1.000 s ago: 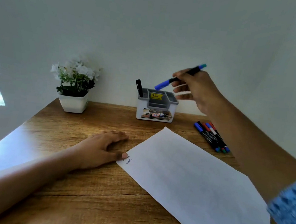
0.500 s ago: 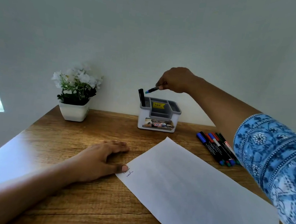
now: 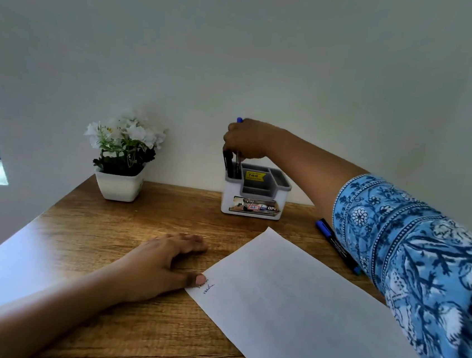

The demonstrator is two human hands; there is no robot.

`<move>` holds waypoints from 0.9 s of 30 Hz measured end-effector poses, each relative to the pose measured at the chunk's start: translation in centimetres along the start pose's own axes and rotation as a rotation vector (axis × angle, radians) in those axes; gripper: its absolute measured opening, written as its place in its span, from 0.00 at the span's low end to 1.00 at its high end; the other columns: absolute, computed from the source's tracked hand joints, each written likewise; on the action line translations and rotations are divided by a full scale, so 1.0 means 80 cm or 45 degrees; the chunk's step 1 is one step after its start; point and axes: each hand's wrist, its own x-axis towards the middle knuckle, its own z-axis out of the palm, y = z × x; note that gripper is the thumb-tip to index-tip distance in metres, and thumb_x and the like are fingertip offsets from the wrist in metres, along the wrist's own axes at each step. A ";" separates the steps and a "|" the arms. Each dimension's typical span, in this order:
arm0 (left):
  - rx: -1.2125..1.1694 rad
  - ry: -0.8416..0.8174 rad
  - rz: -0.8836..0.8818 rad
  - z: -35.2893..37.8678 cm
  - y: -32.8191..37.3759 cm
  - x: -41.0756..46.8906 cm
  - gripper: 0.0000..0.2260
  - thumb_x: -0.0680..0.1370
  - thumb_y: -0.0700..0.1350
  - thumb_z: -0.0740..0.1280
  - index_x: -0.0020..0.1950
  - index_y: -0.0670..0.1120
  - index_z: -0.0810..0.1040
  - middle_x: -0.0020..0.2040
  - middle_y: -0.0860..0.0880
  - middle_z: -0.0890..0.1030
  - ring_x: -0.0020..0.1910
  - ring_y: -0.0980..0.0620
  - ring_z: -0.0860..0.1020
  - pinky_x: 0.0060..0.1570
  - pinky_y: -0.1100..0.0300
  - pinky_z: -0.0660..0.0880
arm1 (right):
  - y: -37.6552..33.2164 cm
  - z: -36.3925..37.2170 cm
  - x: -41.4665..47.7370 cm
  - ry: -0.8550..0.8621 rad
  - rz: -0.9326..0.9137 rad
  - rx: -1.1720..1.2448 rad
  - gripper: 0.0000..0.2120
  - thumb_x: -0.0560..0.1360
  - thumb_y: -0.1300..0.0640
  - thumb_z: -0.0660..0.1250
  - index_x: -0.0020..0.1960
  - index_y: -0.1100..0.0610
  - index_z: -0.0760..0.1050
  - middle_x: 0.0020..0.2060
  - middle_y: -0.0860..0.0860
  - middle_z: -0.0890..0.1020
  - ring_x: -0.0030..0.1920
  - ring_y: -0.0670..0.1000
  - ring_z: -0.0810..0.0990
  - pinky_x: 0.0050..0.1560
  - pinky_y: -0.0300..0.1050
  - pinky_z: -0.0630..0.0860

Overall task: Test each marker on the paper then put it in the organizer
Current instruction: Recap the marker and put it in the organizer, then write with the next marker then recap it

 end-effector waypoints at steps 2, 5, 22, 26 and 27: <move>0.000 0.011 0.005 0.000 0.001 0.000 0.30 0.72 0.65 0.63 0.73 0.63 0.59 0.75 0.63 0.58 0.74 0.60 0.57 0.71 0.59 0.52 | -0.005 0.006 0.000 -0.056 0.039 0.221 0.15 0.77 0.65 0.61 0.62 0.55 0.73 0.58 0.53 0.78 0.60 0.53 0.72 0.49 0.44 0.67; -0.009 0.016 -0.005 -0.001 0.001 -0.001 0.30 0.73 0.64 0.63 0.73 0.63 0.59 0.75 0.62 0.58 0.74 0.60 0.57 0.71 0.59 0.52 | -0.005 0.011 -0.005 -0.022 0.077 0.495 0.20 0.77 0.67 0.61 0.67 0.54 0.70 0.62 0.53 0.76 0.59 0.53 0.73 0.54 0.44 0.67; -0.048 0.002 -0.046 -0.007 0.011 -0.006 0.30 0.71 0.64 0.63 0.72 0.62 0.61 0.74 0.61 0.60 0.73 0.57 0.60 0.72 0.56 0.55 | -0.012 0.052 -0.188 0.638 0.757 0.760 0.09 0.77 0.58 0.64 0.55 0.53 0.79 0.47 0.50 0.84 0.48 0.52 0.79 0.48 0.48 0.74; -0.040 0.001 -0.057 -0.006 0.009 -0.006 0.30 0.71 0.64 0.64 0.71 0.62 0.62 0.74 0.60 0.62 0.73 0.56 0.61 0.72 0.54 0.57 | -0.039 0.117 -0.241 0.165 1.026 0.919 0.05 0.74 0.57 0.66 0.47 0.51 0.80 0.47 0.52 0.83 0.46 0.52 0.79 0.46 0.46 0.75; -0.041 -0.007 -0.056 -0.006 0.008 -0.006 0.31 0.69 0.66 0.64 0.71 0.62 0.62 0.74 0.59 0.62 0.73 0.56 0.62 0.72 0.54 0.58 | -0.045 0.130 -0.245 0.027 1.058 0.941 0.05 0.73 0.56 0.66 0.47 0.50 0.79 0.49 0.52 0.83 0.47 0.52 0.79 0.46 0.46 0.75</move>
